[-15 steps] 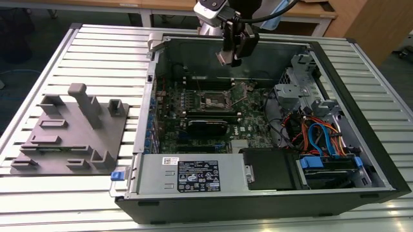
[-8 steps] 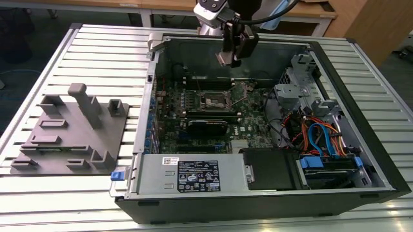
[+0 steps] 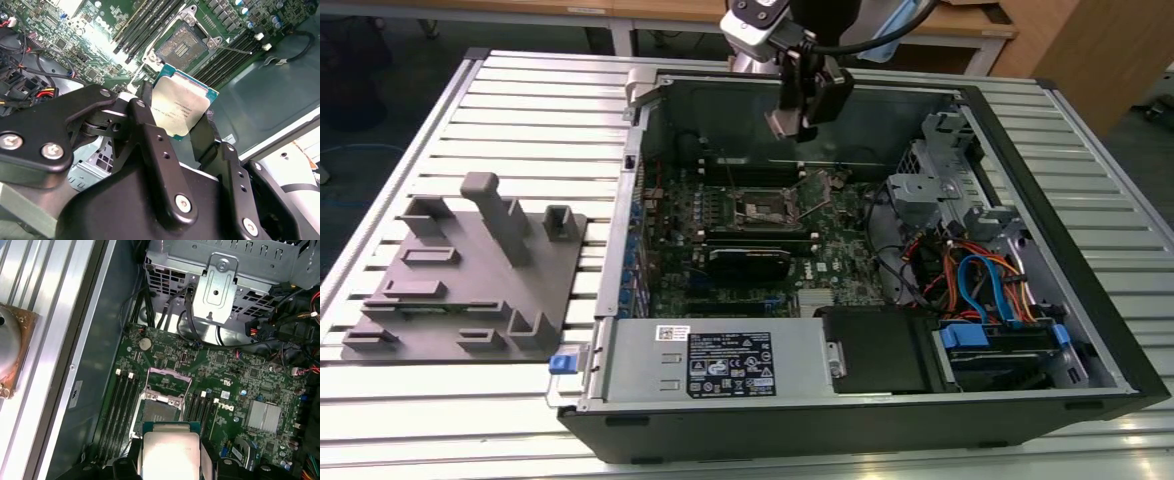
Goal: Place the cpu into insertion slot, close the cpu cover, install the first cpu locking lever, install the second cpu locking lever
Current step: 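Place the cpu into insertion slot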
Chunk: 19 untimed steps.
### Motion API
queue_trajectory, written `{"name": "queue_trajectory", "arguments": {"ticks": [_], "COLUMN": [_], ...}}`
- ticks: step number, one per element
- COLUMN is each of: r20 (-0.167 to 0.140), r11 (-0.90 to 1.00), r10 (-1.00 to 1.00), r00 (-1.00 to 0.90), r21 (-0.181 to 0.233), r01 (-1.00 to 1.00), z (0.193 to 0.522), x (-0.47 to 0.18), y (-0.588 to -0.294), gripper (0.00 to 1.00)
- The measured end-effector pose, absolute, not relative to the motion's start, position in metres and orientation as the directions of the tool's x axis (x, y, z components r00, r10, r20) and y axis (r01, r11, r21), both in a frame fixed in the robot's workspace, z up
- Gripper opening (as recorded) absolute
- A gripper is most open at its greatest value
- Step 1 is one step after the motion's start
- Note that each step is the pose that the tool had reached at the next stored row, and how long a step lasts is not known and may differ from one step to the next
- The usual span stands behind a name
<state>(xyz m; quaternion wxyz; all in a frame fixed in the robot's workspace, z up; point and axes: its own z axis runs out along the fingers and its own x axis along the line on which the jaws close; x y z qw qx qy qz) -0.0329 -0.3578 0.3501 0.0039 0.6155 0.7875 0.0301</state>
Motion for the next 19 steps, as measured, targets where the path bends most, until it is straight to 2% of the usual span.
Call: {"name": "queue_trajectory", "arguments": {"ticks": [19], "r20": [0.034], "r11": [0.151], "r10": [0.988], "r00": [-0.153], "r21": [0.035], "r01": [0.988], "z": [0.3434], "x": [-0.0329], "y": [-0.3578], "gripper": [0.54]}}
